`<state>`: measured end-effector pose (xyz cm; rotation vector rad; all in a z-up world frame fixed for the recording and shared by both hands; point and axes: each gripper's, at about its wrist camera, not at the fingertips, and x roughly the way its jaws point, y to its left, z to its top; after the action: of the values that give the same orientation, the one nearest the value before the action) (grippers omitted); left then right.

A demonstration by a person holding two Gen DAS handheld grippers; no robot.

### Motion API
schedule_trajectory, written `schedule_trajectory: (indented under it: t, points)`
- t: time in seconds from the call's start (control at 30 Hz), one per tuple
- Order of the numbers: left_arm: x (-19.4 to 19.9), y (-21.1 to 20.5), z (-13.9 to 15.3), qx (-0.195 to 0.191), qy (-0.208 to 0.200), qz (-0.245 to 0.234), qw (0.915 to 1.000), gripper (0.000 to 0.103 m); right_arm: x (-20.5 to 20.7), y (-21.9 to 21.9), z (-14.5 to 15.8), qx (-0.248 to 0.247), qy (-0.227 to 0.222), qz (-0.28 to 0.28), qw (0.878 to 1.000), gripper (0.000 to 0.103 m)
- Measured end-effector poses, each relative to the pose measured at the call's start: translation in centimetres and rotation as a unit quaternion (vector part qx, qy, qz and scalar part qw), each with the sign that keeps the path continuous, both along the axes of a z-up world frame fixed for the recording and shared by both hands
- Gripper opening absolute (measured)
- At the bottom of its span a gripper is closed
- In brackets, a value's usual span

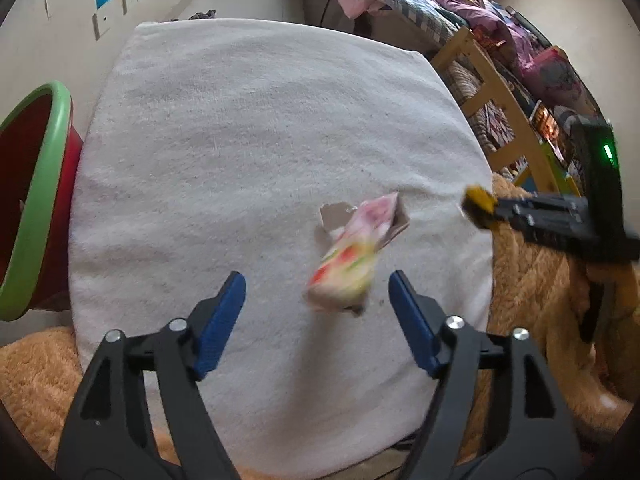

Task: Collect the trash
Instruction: 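Grasp pink-white paper packet with left gripper while right gripper grasps yellow Sahne wrapper, then lift paper packet and yellow wrapper and carry them over the bucket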

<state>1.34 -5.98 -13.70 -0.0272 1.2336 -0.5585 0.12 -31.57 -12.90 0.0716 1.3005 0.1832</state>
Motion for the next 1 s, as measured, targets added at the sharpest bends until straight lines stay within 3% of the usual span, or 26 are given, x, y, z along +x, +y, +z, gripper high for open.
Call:
schedule_trajectory:
  t: [0.23,0.47,0.77,0.87,0.93,1.0]
  points:
    - [-0.3,0.4,-0.3,0.015,0.0,-0.003,0.9999,0.072,0.4,1.5,-1.0,0.011,0.007,0.01,1.0,0.022]
    - [1.5,-0.9,-0.9,0.057,-0.029,0.008,0.9979,0.072,-0.1,1.5,-1.2,0.015,0.005,0.005,1.0,0.022]
    - [3.1,-1.5,-3.7,0.067,0.012,0.008,0.9976,0.072,-0.2,1.4,-1.3,0.021,0.009,0.002,1.0,0.022]
    - [3.3,-1.4,-3.5,0.063,0.011,0.012,0.9979,0.059,-0.2,1.3,-1.3,0.023,0.009,0.001,1.0,0.022]
    - [3.4,-1.1,-3.4,0.06,0.011,0.016,0.998,0.039,-0.2,1.3,-1.4,0.025,0.008,0.001,1.0,0.022]
    - [3.4,-0.6,-3.3,0.049,0.015,0.026,0.9984,0.037,-0.3,1.2,-1.3,0.027,0.006,0.001,1.0,0.022]
